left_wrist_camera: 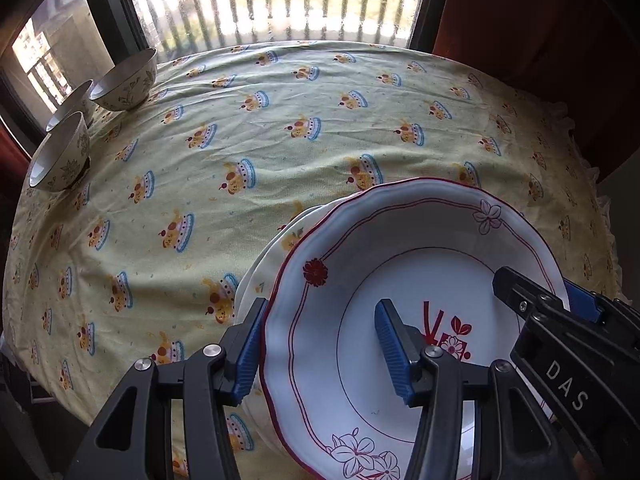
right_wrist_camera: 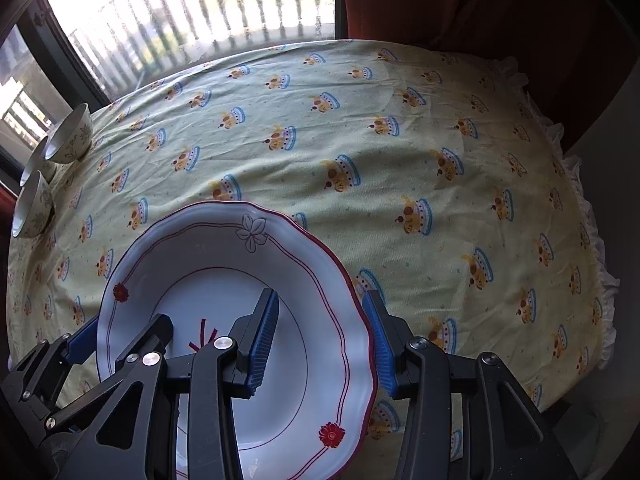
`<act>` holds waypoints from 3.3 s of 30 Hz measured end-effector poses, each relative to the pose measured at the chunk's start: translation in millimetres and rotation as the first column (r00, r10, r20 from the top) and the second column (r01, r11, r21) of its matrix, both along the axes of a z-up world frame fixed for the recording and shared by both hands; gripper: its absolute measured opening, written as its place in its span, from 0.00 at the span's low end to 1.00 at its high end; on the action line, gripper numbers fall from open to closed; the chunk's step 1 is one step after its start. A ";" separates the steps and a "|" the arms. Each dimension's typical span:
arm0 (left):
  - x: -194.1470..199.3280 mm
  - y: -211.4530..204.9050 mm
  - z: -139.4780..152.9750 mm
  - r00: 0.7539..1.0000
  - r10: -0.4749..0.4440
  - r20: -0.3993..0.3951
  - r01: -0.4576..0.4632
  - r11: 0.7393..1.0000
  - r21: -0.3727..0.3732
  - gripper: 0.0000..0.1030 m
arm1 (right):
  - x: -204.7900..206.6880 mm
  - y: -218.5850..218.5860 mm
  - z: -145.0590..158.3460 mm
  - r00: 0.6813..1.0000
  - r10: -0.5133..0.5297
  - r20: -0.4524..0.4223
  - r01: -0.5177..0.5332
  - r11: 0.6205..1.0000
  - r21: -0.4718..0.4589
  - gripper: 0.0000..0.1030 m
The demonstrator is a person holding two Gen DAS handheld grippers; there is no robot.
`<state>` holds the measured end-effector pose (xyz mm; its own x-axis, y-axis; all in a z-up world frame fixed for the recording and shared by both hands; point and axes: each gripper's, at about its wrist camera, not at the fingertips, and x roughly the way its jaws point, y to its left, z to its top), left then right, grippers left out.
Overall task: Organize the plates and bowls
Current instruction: 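Lift the red-rimmed plate with both grippers and carry it toward the plate stack, then lower the red-rimmed plate onto the beaded-rim plate with both grippers, then open both grippers and withdraw from the plate stack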
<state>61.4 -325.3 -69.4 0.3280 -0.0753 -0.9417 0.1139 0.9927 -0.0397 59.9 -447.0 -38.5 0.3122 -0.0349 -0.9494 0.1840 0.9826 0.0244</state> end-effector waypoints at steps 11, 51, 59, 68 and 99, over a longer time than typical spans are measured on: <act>-8.3 -8.6 -17.7 0.997 0.074 -0.022 -0.074 0.997 0.004 0.52 | 5.8 -8.0 -24.2 0.996 0.075 -0.041 -0.076 0.997 -0.010 0.47; -7.8 9.8 -14.4 0.980 0.197 0.031 -0.199 0.976 0.083 0.54 | 8.2 5.7 -20.6 0.979 0.195 -0.049 -0.192 0.979 0.062 0.30; -9.8 4.5 -16.3 0.981 0.188 0.050 -0.192 0.977 0.095 0.61 | 4.1 13.2 -22.9 0.974 0.227 -0.025 -0.227 0.974 -0.016 0.32; -11.1 11.3 -14.7 0.981 0.191 0.028 -0.192 0.980 0.047 0.71 | 5.2 8.7 -23.8 0.980 0.200 -0.017 -0.200 0.979 -0.023 0.40; 29.4 156.0 1.9 1.000 0.012 0.010 -0.011 0.997 -0.081 0.90 | 24.5 137.0 9.7 0.996 0.018 0.089 -0.019 1.000 0.007 0.74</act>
